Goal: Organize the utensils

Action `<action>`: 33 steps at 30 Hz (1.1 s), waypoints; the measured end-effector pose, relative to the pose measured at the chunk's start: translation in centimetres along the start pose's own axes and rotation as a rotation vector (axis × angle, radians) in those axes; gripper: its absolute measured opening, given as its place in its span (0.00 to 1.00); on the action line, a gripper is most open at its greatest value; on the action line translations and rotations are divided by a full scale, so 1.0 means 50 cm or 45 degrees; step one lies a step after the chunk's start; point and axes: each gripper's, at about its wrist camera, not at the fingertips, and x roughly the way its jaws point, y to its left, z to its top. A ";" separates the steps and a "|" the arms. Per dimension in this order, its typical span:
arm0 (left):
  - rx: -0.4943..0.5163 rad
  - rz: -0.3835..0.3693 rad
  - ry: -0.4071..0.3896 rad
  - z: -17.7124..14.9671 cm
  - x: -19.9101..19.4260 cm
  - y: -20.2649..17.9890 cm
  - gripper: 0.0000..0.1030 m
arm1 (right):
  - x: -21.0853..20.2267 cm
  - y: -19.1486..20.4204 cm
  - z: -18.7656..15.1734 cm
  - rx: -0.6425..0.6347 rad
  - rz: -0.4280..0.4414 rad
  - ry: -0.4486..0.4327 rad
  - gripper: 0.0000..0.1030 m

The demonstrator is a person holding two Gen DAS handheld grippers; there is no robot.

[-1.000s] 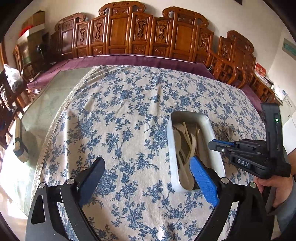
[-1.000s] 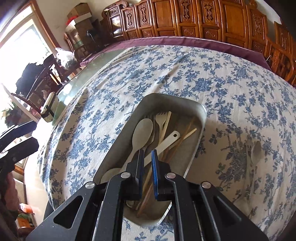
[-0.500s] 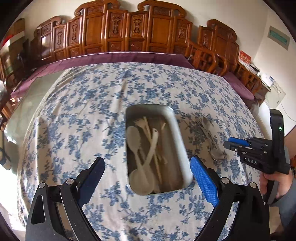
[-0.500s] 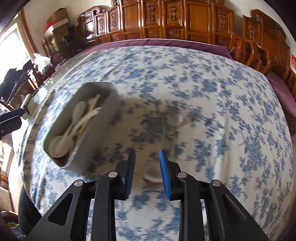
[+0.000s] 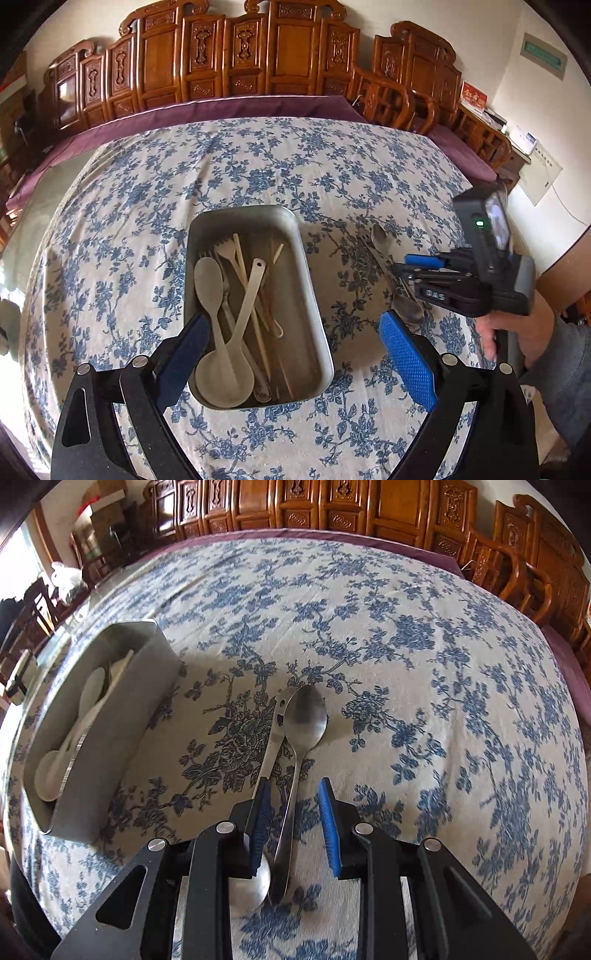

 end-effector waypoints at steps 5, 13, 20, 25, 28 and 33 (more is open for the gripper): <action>0.017 -0.007 0.013 -0.006 0.008 -0.017 0.87 | 0.012 -0.001 0.012 0.017 -0.006 0.034 0.28; 0.037 -0.016 0.020 -0.013 0.007 -0.038 0.87 | 0.016 -0.017 0.013 0.057 -0.021 0.061 0.15; 0.037 0.005 0.025 -0.012 0.007 -0.051 0.87 | 0.019 0.004 0.011 -0.067 -0.093 0.097 0.03; 0.036 0.023 0.033 -0.011 0.016 -0.072 0.87 | 0.007 -0.020 -0.006 -0.061 -0.074 0.103 0.01; 0.027 0.011 0.049 -0.012 0.026 -0.088 0.87 | -0.022 -0.044 -0.023 -0.033 -0.041 0.065 0.00; 0.000 -0.015 0.084 -0.014 0.062 -0.126 0.87 | -0.055 -0.068 -0.049 -0.027 -0.002 0.036 0.00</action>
